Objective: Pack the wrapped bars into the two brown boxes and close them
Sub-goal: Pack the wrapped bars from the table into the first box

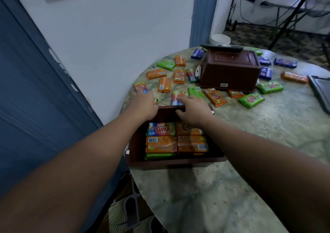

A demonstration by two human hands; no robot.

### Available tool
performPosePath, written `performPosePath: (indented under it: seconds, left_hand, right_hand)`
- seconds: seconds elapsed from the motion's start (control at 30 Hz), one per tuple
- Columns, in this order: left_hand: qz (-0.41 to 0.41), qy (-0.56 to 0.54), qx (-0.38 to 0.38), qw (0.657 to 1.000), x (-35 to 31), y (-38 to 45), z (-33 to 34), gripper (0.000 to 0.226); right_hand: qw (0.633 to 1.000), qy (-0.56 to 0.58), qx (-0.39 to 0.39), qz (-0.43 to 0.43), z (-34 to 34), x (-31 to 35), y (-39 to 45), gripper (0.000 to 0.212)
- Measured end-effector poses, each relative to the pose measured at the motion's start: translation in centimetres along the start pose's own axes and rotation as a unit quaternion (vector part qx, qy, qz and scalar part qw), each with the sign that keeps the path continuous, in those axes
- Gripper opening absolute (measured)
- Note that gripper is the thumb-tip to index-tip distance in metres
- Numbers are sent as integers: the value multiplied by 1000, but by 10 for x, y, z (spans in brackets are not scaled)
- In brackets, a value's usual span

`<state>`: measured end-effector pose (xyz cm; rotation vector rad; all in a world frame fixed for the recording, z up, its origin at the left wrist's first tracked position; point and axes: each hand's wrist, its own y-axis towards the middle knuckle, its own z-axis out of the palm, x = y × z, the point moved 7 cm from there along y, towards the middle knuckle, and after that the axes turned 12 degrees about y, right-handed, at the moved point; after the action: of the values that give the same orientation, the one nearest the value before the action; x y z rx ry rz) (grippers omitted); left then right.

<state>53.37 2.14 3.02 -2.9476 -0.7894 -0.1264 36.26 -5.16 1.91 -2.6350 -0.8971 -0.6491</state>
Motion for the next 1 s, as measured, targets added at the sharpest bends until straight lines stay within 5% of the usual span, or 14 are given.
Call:
performPosePath:
  seconds: [0.13, 0.57, 1.0]
  left_hand:
    - [41, -10, -28, 999, -21, 10, -1, 15]
    - [-7, -62, 17, 998, -17, 64, 17, 10]
    - [-55, -20, 183, 981, 31, 116, 82, 38]
  right_hand:
    - [997, 65, -32, 9, -8, -14, 6, 50]
    - [992, 122, 23, 32, -13, -35, 71, 33]
    - [984, 127, 67, 101, 18, -33, 126, 40]
